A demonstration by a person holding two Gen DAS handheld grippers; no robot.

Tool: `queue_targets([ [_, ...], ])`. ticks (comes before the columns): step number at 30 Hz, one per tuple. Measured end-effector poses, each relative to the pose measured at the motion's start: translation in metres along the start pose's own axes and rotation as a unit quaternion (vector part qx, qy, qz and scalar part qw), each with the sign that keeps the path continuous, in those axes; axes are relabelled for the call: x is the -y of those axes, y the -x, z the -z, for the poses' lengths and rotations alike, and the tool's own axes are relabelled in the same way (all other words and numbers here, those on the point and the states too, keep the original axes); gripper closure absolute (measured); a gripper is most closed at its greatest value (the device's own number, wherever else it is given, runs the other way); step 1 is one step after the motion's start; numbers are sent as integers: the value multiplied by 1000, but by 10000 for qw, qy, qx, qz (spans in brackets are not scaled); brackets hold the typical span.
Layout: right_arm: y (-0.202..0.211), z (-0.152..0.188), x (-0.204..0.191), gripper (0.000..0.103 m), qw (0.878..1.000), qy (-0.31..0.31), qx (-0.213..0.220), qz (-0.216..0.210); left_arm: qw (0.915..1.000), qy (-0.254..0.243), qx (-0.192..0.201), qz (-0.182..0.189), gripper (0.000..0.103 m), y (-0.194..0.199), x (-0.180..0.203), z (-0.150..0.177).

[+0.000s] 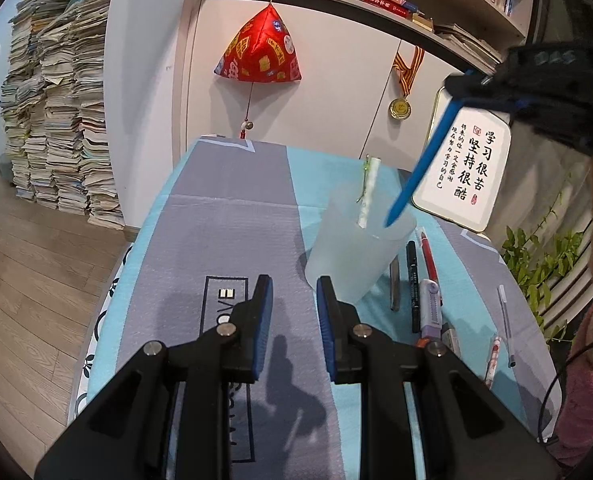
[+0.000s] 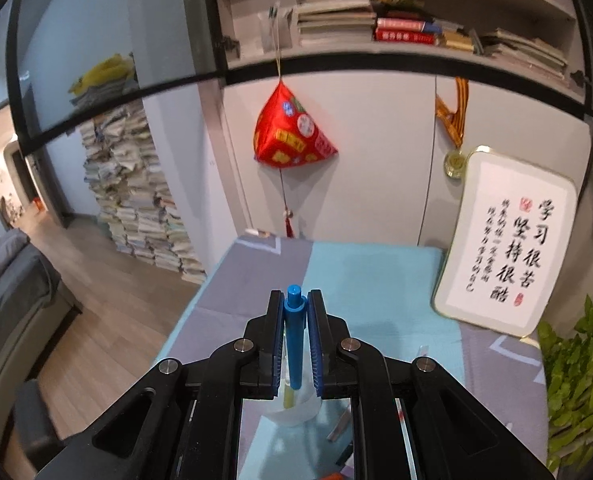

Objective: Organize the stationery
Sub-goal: 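Lower the blue pen into the clear cup and open the right tool, then grasp the pink patterned pen with the left tool while the right tool grasps the clear pen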

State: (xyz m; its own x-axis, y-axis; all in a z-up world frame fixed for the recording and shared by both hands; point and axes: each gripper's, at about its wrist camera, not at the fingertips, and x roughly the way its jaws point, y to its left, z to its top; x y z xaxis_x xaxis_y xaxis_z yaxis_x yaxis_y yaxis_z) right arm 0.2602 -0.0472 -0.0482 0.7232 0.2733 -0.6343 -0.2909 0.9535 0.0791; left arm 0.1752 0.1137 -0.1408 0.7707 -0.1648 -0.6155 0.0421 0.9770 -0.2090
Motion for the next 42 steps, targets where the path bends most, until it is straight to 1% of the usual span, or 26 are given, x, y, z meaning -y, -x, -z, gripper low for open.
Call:
queue_targets([
  [6, -33, 15, 7, 90, 9986, -147, -502, 59, 10000, -57, -65, 17, 83, -4, 1, 1],
  [12, -43, 26, 12, 90, 9966, -246, -784, 40, 9999, -80, -123, 49, 82, -6, 3, 4],
  [17, -29, 28, 16, 90, 9973, -287, -679, 2, 9998, -139, -131, 83, 81, -3, 8, 5],
  [18, -23, 28, 17, 90, 9978, -262, -610, 17, 9998, -151, -127, 92, 80, -2, 9, 5],
  [20, -14, 29, 19, 90, 9983, -222, -537, 51, 9997, -178, -103, 111, 73, 0, 13, 5],
  [23, 1, 33, 27, 90, 9986, -213, -475, 94, 9995, -263, -66, 155, 72, 4, 20, 6],
  [25, 10, 38, 36, 90, 9985, -218, -476, 169, 9992, -338, -65, 191, 70, 6, 27, 7],
  [28, 22, 47, 55, 90, 9973, -256, -567, 397, 9984, -500, -74, 249, 67, 9, 39, 10],
  [30, 29, 55, 72, 90, 9959, -371, -627, 539, 9975, -638, -70, 297, 65, 11, 50, 12],
  [32, 36, 65, 93, 90, 9939, -558, -682, 661, 9965, -756, -68, 347, 61, 12, 60, 14],
  [34, 46, 76, 116, 90, 9929, -807, -533, 694, 9952, -885, -102, 396, 60, 11, 73, 16],
  [36, 56, 84, 134, 90, 9904, -986, -326, 916, 9935, -1029, -189, 451, 60, 7, 87, 19],
  [37, 62, 90, 146, 90, 9881, -1040, -176, 1115, 9922, -1120, -247, 484, 60, 4, 96, 21],
  [38, 63, 93, 151, 90, 9869, -1041, -131, 1225, 9913, -1178, -282, 514, 60, 2, 102, 23],
  [40, 64, 102, 167, 90, 9844, -1019, -165, 1426, 9878, -1369, -384, 636, 60, -3, 121, 28],
  [42, 62, 111, 183, 90, 9828, -1253, -290, 1327, 9827, -1581, -512, 815, 60, -8, 142, 34],
])
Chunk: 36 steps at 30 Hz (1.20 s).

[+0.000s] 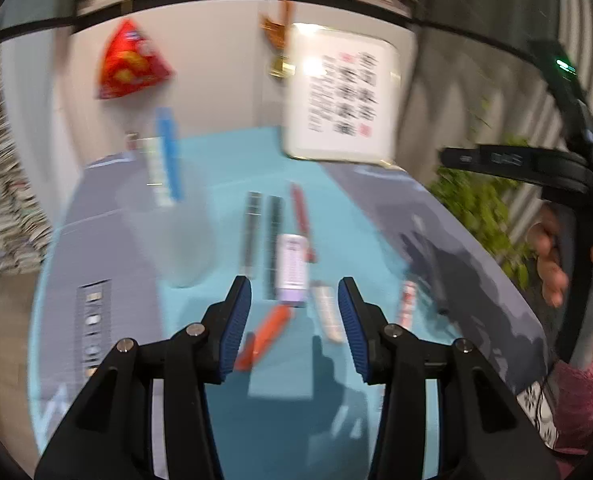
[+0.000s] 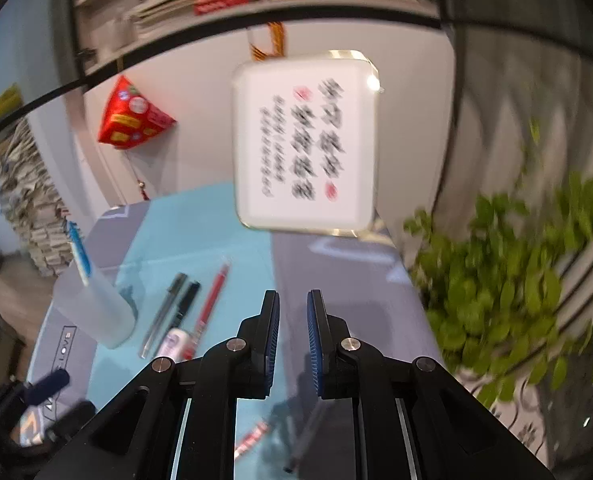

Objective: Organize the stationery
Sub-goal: 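Grasp the pink patterned pen with the left tool while the right tool grasps the clear pen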

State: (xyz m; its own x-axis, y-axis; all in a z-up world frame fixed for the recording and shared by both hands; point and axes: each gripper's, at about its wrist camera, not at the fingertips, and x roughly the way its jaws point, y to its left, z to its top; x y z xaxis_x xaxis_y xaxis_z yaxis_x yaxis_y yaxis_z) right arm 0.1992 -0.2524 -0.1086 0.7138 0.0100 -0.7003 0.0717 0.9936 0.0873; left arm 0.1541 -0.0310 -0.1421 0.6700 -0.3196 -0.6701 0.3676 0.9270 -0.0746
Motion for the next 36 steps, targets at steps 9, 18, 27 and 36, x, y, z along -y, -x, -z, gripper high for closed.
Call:
queue_targets([
  [9, -53, 23, 50, 69, 9907, -711, -1122, -291, 9939, -801, -708, 265, 54, -59, 68, 2],
  [18, -84, 24, 59, 64, 9851, -921, -1437, -218, 9884, -1096, -1031, 199, 56, -91, 87, 6],
  [27, -105, 22, 45, 64, 9844, -699, -1603, 205, 9847, -1357, -997, 445, 83, -98, 98, 9],
  [36, -100, 27, 43, 90, 9850, -572, -1614, 204, 9870, -1034, -977, 754, 92, -82, 88, 8],
])
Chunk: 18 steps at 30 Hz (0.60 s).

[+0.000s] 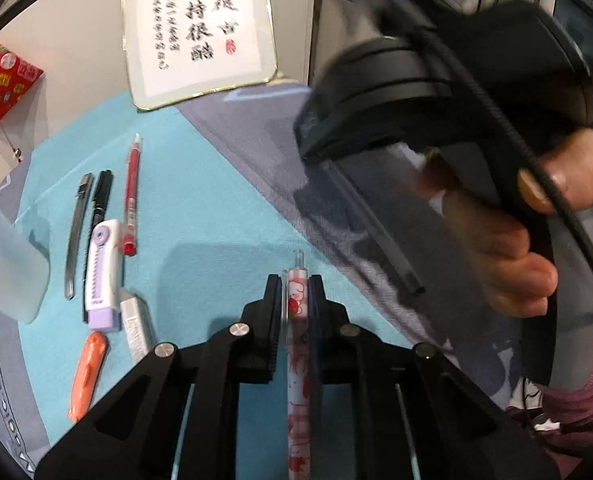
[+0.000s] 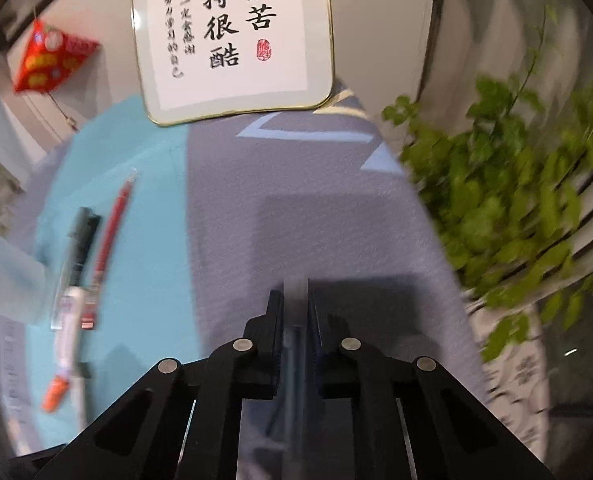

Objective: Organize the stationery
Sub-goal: 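Grasp the pink patterned pen with the left tool while the right tool grasps the clear pen, then drop the pink pen into the clear cup with the left tool while the right tool holds the clear pen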

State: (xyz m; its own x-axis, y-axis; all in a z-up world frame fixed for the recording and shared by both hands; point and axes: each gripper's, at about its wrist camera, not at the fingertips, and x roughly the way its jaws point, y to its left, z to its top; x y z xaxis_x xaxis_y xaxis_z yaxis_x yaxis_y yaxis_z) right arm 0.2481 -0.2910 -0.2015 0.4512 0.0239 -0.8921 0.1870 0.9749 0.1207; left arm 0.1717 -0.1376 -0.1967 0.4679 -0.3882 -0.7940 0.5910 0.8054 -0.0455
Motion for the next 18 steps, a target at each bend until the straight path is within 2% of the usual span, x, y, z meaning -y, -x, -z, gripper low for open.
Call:
queue_targets([
  [1, 6, 2, 2, 90, 9998, -39, 75, -161, 10000, 34, 90, 27, 92, 8, -1, 0],
  [4, 33, 9, 2, 90, 9983, 39, 553, -201, 9991, 132, 408, 60, 92, 33, -6, -1],
  [7, 57, 15, 0, 90, 9954, 76, 815, -494, 9969, 274, 733, 104, 92, 60, -12, 0],
  [18, 125, 35, -28, 90, 9808, 517, 1618, -963, 9846, 529, 1663, -95, 92, 131, -26, 5],
])
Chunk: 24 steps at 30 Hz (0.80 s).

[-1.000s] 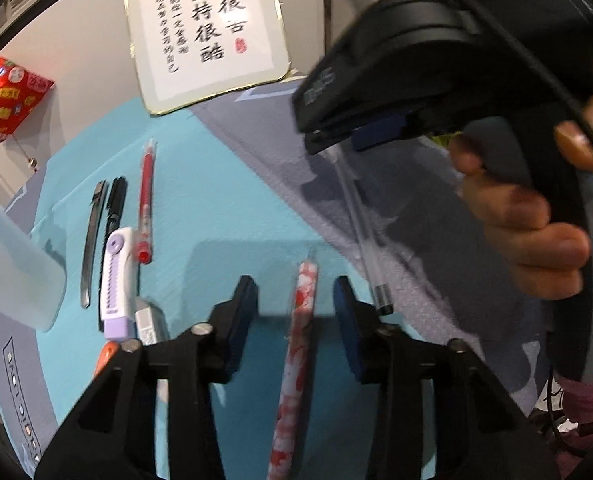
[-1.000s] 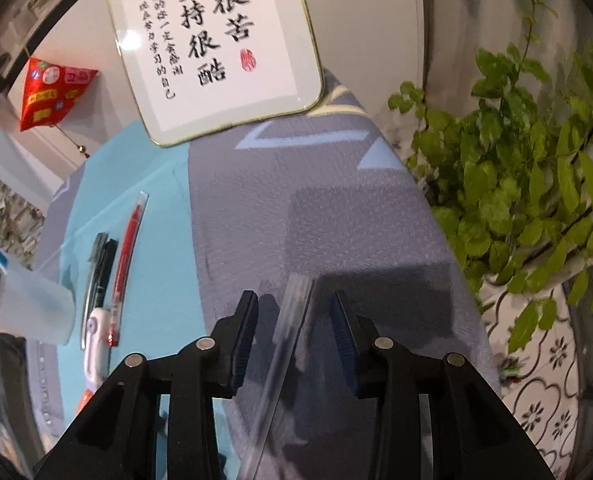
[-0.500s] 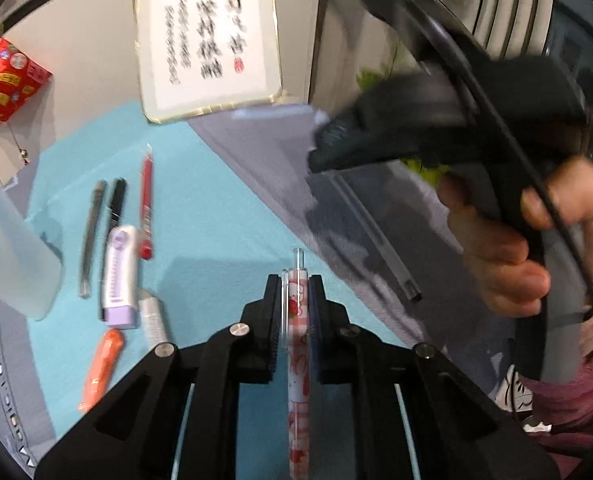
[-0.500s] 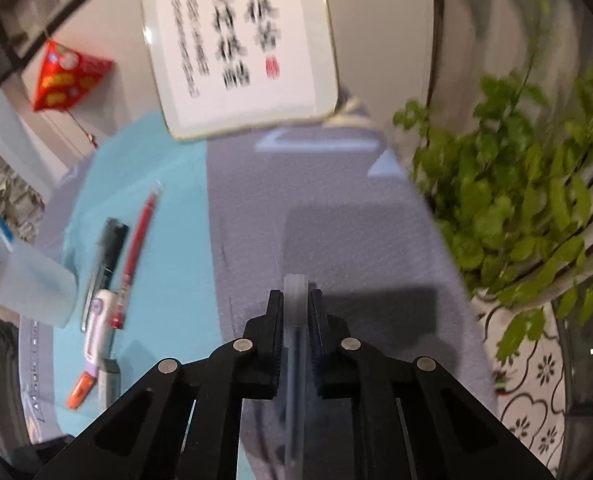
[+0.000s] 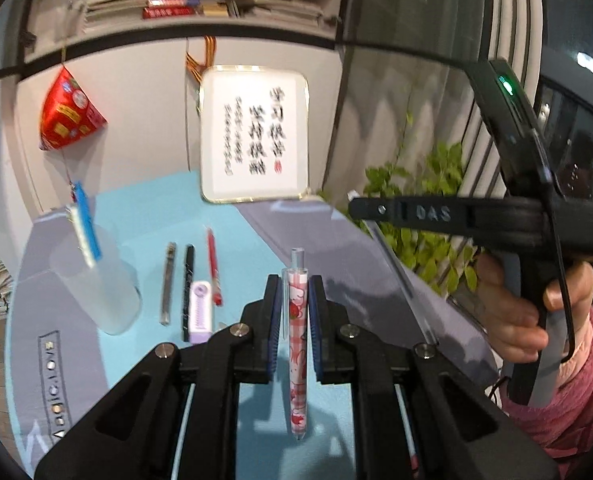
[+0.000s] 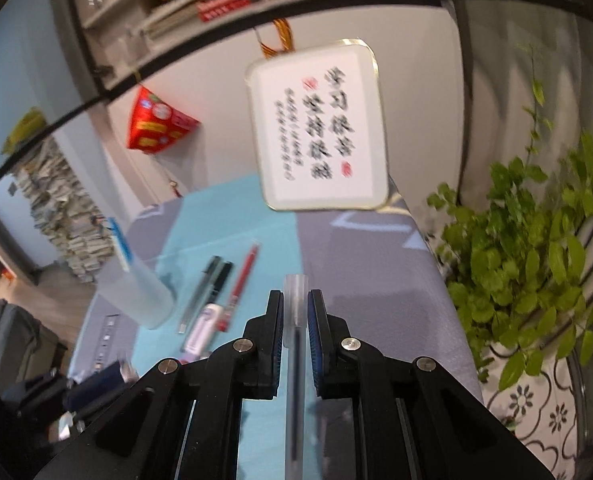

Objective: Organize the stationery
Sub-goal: 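Drop the pink pen into the clear cup with the left tool while the right tool holds the clear pen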

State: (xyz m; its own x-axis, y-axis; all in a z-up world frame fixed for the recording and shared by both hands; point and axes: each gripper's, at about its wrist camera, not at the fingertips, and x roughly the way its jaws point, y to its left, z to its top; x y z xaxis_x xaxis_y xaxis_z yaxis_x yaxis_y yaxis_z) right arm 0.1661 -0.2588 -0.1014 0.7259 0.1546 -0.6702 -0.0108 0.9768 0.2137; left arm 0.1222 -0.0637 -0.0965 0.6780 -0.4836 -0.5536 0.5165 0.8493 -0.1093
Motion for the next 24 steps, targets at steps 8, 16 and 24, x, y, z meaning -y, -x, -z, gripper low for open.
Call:
queue_targets([
  [8, 17, 1, -21, 90, 9994, 223, 223, -167, 9983, 263, 440, -282, 92, 26, -30, -15],
  [16, 16, 2, -34, 90, 9991, 347, 190, -137, 9912, 660, 805, -822, 92, 42, -82, -40],
  [24, 13, -2, -41, 90, 9990, 400, 196, -89, 9796, 888, 1085, -1443, 92, 39, -132, -67],
])
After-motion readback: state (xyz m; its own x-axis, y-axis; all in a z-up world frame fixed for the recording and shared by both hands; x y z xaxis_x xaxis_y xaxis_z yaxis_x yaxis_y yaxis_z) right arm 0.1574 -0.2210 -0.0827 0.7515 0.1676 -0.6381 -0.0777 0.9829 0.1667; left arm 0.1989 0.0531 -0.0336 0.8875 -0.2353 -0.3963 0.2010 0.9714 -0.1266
